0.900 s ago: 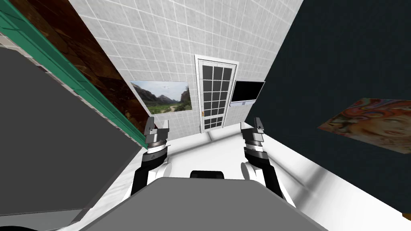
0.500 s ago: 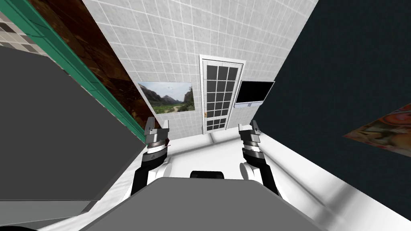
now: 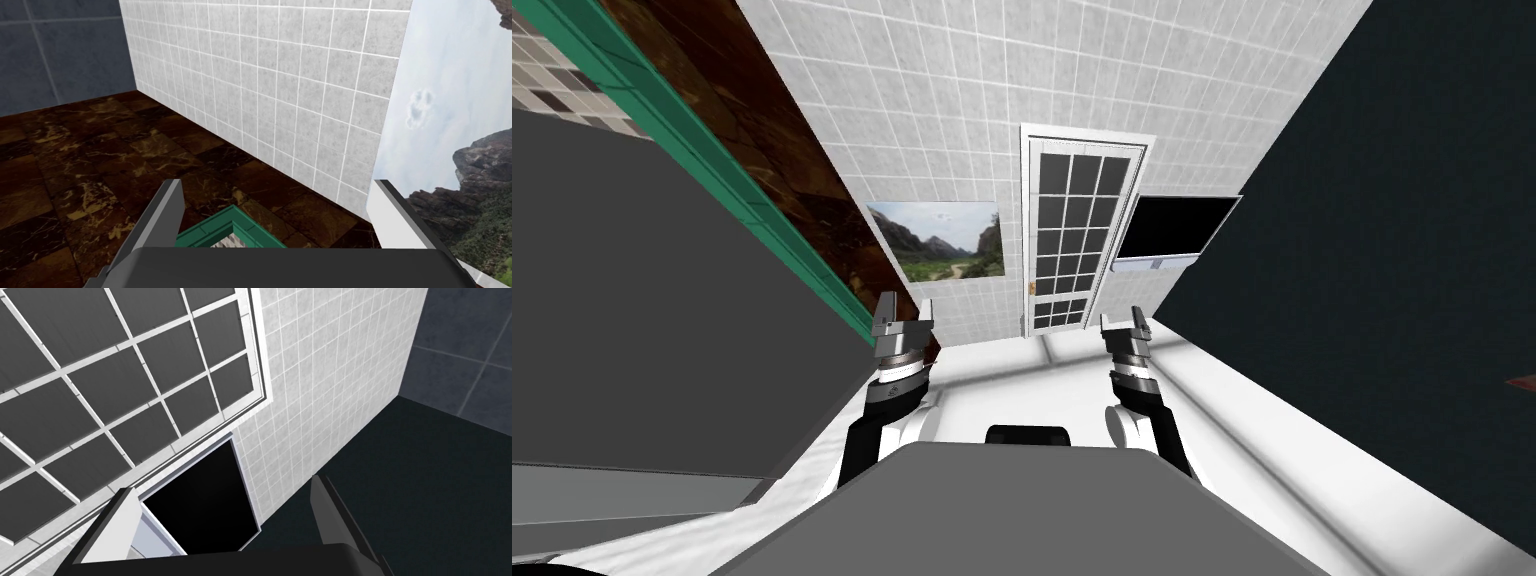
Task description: Pull the door open
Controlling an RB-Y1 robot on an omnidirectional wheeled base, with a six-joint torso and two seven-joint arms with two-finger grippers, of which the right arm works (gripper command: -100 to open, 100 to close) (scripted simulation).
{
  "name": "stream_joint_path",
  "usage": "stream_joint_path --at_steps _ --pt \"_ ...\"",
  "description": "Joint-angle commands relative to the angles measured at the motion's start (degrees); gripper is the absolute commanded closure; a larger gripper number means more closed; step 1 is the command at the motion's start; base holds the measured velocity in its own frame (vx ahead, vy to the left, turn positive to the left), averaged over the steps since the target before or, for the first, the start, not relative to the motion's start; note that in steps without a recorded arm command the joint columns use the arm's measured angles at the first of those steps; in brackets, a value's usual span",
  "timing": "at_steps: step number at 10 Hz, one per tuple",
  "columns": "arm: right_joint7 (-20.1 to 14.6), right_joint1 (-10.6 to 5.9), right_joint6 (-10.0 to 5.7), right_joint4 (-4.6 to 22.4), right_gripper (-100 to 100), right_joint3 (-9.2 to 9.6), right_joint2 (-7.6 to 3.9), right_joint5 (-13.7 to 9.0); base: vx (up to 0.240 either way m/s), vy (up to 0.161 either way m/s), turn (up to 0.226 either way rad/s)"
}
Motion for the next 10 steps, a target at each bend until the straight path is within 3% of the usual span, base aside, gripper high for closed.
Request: stream_joint_path --at_steps 1,10 --pt "-1.40 -0.36 -0.57 1.59 -100 0.17 -0.39 -1.10 0.107 -0.004 0.104" --pt "-9.63 -2.81 -4.49 12.22 -100 0.88 -2.45 -7.89 0.094 -0.010 0.143"
